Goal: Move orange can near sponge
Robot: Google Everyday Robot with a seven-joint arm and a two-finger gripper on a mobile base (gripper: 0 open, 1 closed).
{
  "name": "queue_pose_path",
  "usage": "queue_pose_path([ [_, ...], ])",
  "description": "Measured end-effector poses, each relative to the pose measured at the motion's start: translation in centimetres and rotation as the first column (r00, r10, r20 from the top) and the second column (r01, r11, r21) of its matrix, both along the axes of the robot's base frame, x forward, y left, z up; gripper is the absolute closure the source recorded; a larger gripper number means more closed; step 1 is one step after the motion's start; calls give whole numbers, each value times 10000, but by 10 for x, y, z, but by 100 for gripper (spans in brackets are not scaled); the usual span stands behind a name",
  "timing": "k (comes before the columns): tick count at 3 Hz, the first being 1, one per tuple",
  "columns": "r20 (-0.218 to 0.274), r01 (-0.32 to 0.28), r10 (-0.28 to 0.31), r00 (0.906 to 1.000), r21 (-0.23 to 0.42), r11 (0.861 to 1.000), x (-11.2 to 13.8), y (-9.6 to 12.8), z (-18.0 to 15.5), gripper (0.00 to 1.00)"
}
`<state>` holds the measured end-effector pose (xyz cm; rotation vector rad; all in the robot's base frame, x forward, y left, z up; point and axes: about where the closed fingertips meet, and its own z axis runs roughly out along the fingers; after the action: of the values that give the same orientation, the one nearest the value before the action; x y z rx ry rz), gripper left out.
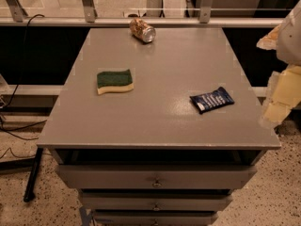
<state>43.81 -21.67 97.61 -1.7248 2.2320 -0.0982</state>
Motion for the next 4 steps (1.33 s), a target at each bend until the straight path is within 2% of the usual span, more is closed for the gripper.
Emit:
queue_pose_path([
  [1, 2, 0, 0, 10000, 0, 10000, 0, 0, 0, 0],
  [2, 385, -281, 261, 9989, 532, 9982, 32, 28, 4, 0],
  [3, 1075, -500, 339, 9936, 1510, 9873, 89, 75, 11, 0],
  [4, 1761, -377, -156, 9843, 2956, 9546, 164, 118, 16, 0],
])
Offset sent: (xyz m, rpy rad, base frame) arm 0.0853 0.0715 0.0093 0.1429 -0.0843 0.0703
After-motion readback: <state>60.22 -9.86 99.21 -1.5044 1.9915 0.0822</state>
